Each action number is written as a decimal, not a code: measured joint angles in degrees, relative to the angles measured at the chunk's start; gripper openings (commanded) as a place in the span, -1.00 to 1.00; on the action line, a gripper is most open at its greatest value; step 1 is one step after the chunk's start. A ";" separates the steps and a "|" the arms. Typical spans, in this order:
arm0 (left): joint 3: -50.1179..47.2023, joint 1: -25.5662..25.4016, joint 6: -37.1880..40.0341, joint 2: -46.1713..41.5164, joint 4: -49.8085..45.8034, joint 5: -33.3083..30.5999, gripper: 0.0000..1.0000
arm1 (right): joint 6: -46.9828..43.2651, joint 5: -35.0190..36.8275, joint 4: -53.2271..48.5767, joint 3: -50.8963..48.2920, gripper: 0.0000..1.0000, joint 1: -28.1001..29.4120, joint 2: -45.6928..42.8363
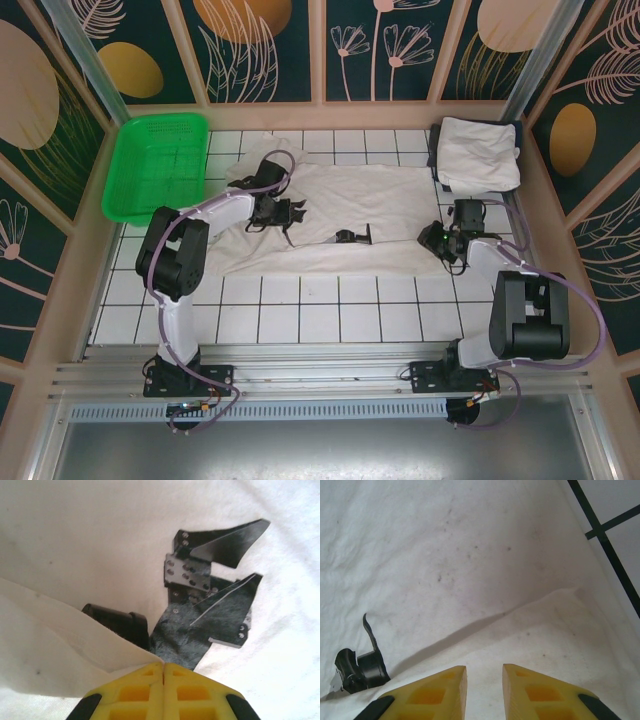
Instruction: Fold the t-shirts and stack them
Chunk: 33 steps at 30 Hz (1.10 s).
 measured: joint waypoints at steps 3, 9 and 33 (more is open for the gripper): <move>0.87 -0.09 0.02 0.17 0.00 -0.15 -0.69 | 0.00 -0.26 0.24 -0.57 -0.48 0.00 0.00; 3.69 -0.13 -0.59 4.07 -0.76 -1.77 -0.24 | 0.00 -1.27 0.48 -1.77 -0.47 0.00 -0.09; -34.14 6.62 -11.37 -27.02 2.86 -10.58 0.32 | 3.76 -1.70 5.11 -11.50 -0.44 4.44 -3.28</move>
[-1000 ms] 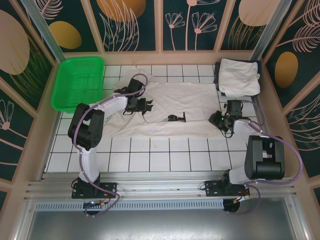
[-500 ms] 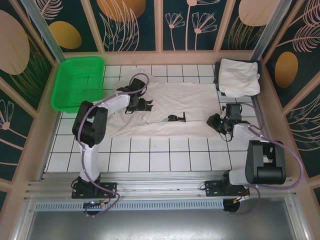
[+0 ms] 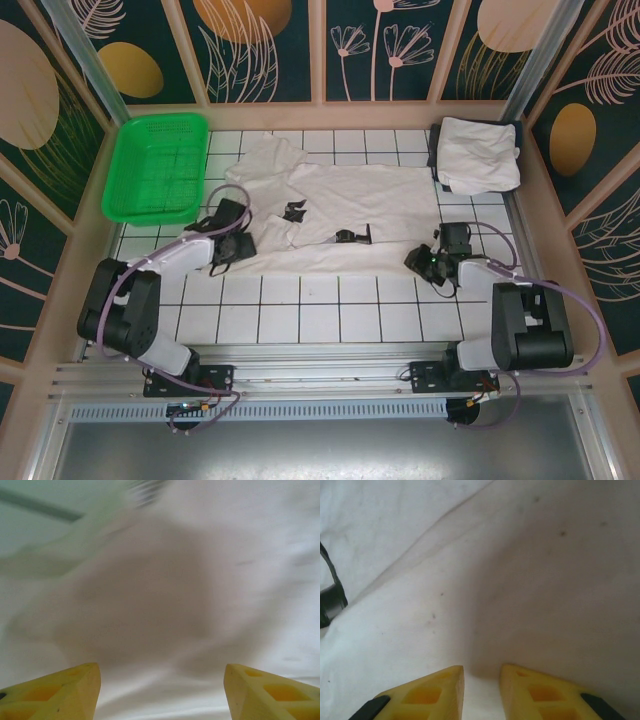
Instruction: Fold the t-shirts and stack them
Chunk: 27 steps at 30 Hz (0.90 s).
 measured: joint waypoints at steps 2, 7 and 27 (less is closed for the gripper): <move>-3.02 2.97 -0.55 -0.20 -0.07 -1.40 0.26 | 0.42 -0.07 0.90 -0.31 -0.44 -1.86 -0.04; -3.69 4.55 -1.20 0.61 0.57 -3.63 0.20 | 0.31 -0.28 0.87 -0.44 -0.44 -4.81 -0.26; -19.71 6.78 -4.55 -20.55 7.15 5.88 -0.07 | -3.76 -1.07 0.07 2.56 -0.44 -10.01 2.78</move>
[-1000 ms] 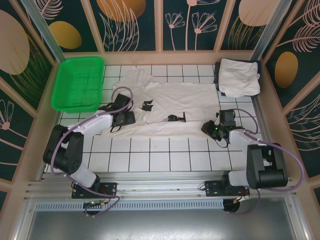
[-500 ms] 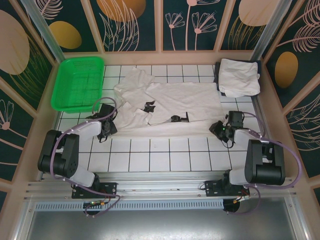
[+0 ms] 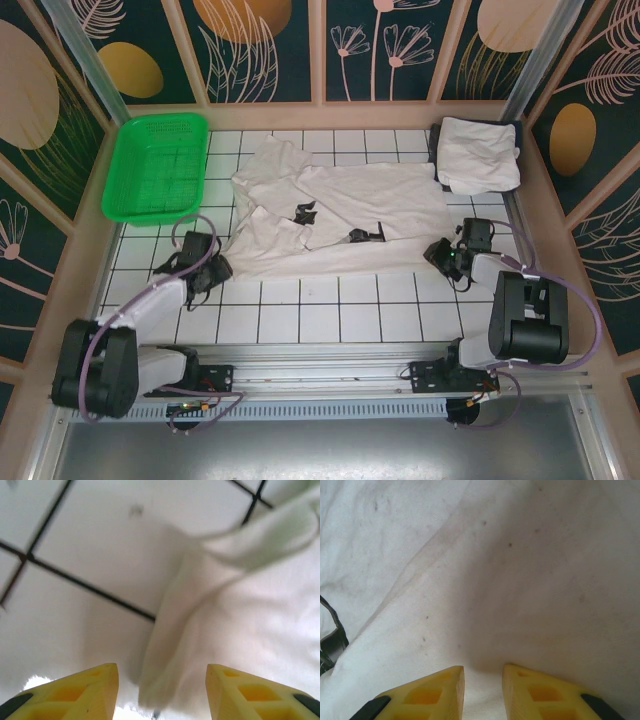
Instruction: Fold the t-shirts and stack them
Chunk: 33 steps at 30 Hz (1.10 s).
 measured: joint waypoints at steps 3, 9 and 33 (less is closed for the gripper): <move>-3.08 0.00 -1.18 -2.49 1.25 3.21 -0.27 | 0.00 -0.13 0.04 0.00 -0.44 -0.02 0.07; -2.78 0.04 -1.42 1.70 2.99 4.09 -0.80 | -0.04 -0.24 0.50 0.00 -0.44 -0.02 0.33; 9.29 -0.11 -2.08 -5.22 -14.64 -5.33 -0.86 | 0.31 -1.20 -5.66 -0.17 -0.46 -1.49 -4.26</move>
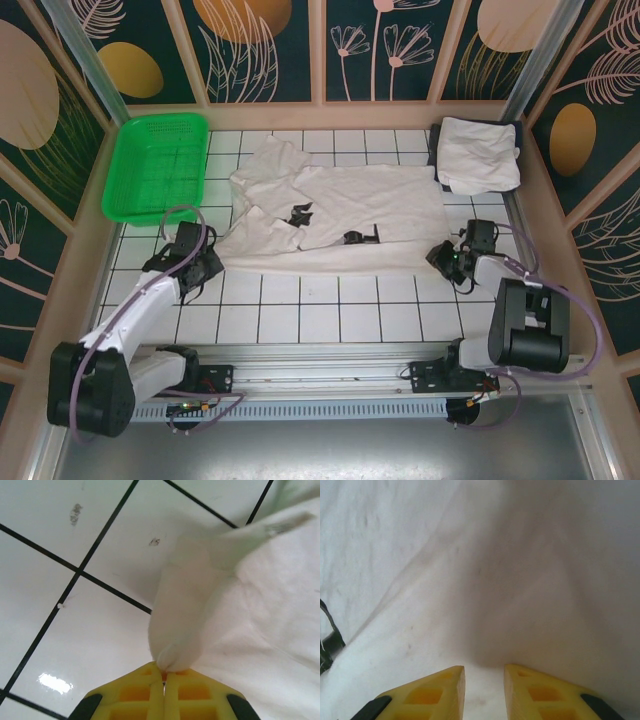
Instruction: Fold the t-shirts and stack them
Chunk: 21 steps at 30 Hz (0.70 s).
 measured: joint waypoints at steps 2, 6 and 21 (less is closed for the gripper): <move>-0.04 0.00 -0.79 -3.85 -0.96 0.39 -0.27 | 0.92 -0.02 -2.01 0.07 -0.46 0.11 -3.89; -0.02 0.00 -2.86 -9.22 -1.38 1.51 0.02 | 2.51 0.74 -4.76 2.91 -0.45 3.17 -8.44; 3.69 0.00 -0.13 20.04 20.35 15.87 -0.04 | 5.84 4.46 0.79 6.08 -0.41 14.40 8.66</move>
